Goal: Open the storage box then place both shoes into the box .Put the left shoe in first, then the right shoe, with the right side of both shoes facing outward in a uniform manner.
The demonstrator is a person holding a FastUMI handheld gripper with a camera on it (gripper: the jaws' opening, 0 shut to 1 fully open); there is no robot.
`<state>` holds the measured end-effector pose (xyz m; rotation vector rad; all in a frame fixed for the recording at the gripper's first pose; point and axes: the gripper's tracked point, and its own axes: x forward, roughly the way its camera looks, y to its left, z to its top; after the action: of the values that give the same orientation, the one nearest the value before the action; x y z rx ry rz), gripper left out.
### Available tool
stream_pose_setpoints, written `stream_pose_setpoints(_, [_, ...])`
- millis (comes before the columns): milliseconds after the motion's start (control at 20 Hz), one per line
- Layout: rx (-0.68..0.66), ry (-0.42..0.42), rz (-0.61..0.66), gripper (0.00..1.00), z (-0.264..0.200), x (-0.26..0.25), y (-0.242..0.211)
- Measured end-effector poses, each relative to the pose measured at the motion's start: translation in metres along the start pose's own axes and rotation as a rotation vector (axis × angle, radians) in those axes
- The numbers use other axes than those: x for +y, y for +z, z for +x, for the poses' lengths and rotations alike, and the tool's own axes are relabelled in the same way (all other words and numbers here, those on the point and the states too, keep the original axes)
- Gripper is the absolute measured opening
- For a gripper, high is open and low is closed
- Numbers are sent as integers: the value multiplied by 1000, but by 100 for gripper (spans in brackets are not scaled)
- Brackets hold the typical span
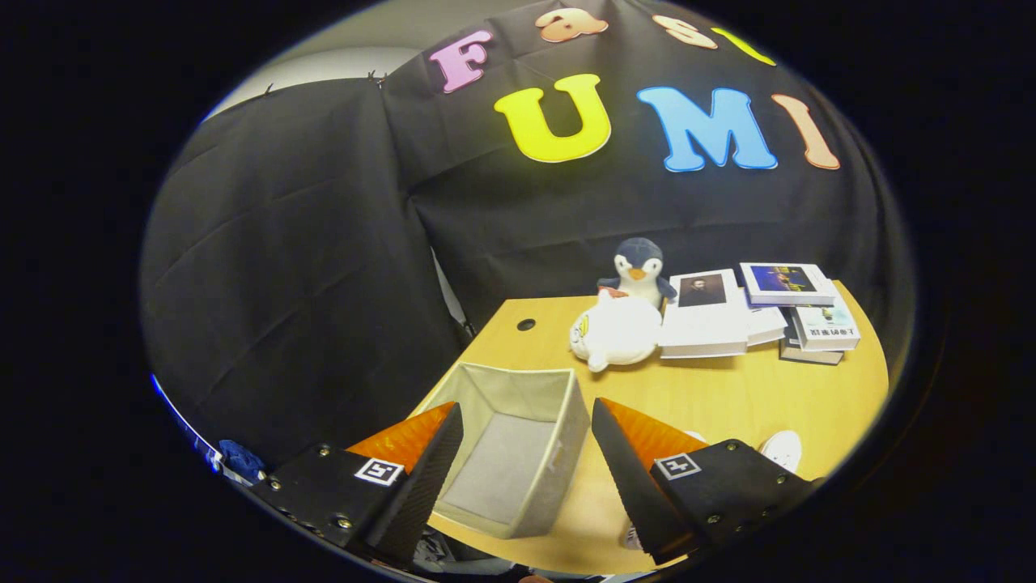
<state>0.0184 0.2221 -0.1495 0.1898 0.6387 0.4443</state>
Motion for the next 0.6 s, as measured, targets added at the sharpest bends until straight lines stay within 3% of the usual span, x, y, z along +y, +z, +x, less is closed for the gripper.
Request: stream_pose_setpoints(600, [130,-200,70,97,17,-122,-65])
